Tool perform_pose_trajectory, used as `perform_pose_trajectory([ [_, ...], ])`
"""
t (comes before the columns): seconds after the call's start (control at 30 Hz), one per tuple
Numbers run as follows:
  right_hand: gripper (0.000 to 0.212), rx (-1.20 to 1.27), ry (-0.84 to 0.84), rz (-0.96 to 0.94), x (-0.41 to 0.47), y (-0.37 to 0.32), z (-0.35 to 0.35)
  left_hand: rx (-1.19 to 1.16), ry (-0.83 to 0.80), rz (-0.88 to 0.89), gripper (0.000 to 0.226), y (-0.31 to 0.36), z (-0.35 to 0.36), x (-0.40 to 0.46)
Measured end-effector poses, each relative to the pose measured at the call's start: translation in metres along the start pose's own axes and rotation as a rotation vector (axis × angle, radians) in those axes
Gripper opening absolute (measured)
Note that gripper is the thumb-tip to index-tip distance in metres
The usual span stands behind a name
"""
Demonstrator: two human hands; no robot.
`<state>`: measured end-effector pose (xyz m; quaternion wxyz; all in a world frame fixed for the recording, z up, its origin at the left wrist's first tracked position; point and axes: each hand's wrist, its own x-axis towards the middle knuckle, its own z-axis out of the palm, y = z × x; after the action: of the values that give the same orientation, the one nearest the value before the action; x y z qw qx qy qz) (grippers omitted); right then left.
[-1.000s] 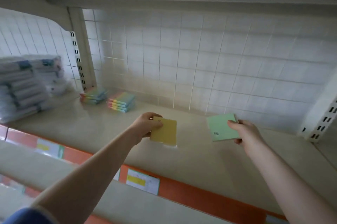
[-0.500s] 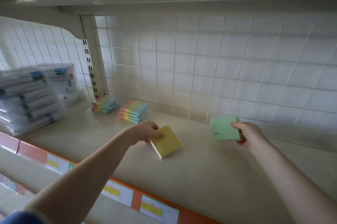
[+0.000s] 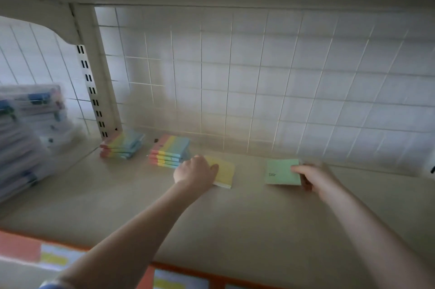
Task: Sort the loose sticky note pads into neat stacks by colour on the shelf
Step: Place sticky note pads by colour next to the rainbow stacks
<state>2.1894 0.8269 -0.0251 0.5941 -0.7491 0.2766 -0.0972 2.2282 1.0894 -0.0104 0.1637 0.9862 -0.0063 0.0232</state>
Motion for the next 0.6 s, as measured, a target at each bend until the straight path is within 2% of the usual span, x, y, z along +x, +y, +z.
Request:
perform_pose_trajectory([
  [0.13, 0.02, -0.363, 0.085, -0.088, -0.008, 0.003, -0.011, 0.067, -0.057, 0.132, 0.06, -0.006, -0.006, 0.005],
  [0.23, 0.013, -0.513, 0.107, -0.143, -0.008, 0.003, -0.014, 0.053, -0.174, 0.24, 0.067, -0.012, -0.013, 0.008],
  [0.3, 0.028, -0.563, 0.09, -0.164, -0.01, 0.001, -0.013, 0.03, -0.236, 0.306, 0.072, -0.015, -0.016, 0.007],
  [0.4, 0.048, -0.688, 0.04, -0.218, -0.008, 0.001, -0.013, 0.041, -0.233, 0.363, 0.075, -0.018, -0.012, 0.007],
  [0.6, 0.053, -0.715, -0.028, -0.265, -0.002, -0.002, -0.016, 0.065, -0.19, 0.339, 0.076, -0.015, -0.002, 0.015],
])
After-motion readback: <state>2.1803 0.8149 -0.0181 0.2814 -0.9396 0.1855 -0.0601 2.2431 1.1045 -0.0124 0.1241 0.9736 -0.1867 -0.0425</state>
